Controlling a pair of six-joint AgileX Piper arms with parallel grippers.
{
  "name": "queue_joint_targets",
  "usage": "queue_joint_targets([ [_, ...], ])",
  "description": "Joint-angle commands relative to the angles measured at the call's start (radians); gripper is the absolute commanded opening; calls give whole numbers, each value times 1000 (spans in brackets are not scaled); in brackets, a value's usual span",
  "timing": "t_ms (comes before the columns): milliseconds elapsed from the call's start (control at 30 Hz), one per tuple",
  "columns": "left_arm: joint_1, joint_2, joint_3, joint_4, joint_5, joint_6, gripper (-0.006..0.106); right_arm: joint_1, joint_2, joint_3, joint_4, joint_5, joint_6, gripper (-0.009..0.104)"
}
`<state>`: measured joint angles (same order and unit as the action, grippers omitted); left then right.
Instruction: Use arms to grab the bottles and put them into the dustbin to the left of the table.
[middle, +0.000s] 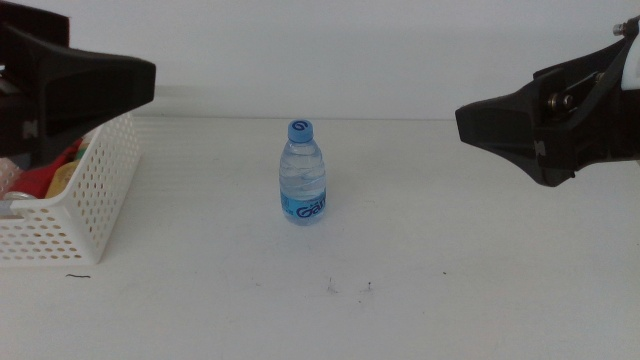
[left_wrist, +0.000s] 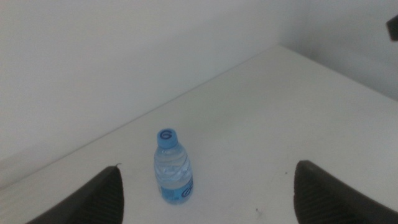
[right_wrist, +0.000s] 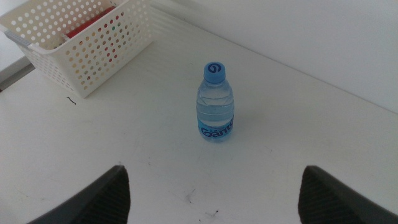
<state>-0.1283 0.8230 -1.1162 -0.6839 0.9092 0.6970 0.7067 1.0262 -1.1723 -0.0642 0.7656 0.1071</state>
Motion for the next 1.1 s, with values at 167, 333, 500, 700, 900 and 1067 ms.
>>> queue_joint_targets([
  [167,-42,3,26,79,-53,-243,94,1,-4,-8,-8,-4,-2,87],
  [333,-265,7,171,352,-321,-352,94,1,-4,-8,-3,-6,-2,87],
  [500,-464,10,467,805,-750,-916,94,1,-4,-8,1,-6,-2,87],
  [700,-433,63,725,930,-1043,-1129,94,1,-4,-8,1,-8,-2,87],
  [900,-388,185,775,944,-1171,-1039,94,1,-4,-8,1,-8,-2,87],
  [1067,-329,412,775,948,-1481,-922,94,1,-4,-8,1,-8,-2,87],
])
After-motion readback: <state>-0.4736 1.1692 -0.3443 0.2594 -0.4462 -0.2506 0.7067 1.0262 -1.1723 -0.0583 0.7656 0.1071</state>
